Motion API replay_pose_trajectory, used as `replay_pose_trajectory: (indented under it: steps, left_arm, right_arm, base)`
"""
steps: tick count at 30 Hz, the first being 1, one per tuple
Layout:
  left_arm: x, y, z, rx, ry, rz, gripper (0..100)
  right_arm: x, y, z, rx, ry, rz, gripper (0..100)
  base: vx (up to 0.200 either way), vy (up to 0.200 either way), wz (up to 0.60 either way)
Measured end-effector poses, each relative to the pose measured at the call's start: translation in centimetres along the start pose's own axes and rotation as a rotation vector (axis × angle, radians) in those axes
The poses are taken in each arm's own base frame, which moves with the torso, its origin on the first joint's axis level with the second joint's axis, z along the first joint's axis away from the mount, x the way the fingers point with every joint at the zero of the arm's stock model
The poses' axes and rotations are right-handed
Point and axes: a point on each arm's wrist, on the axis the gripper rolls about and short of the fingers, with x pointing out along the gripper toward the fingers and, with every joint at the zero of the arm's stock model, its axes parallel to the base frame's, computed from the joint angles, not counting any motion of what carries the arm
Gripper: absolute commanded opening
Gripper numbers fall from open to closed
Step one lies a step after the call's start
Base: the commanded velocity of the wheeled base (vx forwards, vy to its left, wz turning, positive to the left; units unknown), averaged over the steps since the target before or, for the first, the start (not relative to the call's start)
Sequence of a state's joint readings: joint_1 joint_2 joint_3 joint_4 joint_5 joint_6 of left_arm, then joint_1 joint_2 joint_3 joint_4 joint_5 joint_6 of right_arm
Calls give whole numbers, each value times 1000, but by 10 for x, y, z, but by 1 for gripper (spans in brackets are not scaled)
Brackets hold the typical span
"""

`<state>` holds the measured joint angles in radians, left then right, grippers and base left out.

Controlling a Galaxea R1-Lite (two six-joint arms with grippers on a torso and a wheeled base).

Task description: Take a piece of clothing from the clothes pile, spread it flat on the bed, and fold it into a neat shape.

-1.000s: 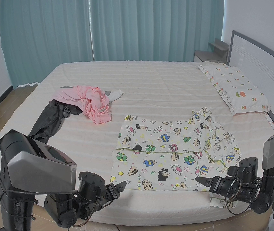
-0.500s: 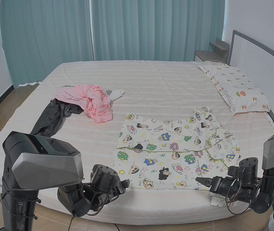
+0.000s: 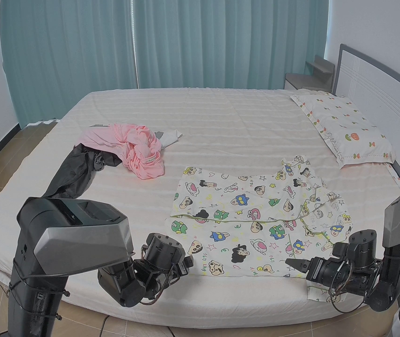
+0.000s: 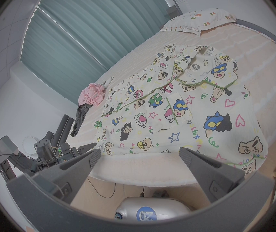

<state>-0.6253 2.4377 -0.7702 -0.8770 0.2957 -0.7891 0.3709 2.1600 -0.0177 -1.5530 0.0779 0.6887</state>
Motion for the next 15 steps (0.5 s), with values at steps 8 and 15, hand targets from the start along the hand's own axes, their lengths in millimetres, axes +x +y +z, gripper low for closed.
replay_pose_trajectory:
  steps: [8, 15]
  left_arm:
    - [6, -3, -2, 22, 36, 43, 0]
    - [6, -2, -2, 25, 16, 71, 0]
  right_arm:
    - [0, 0, 0, 0, 0, -1, 100]
    - [1, -2, -2, -64, 18, -19, 100]
  base:
    - [0, 0, 0]
    - [0, 0, 0]
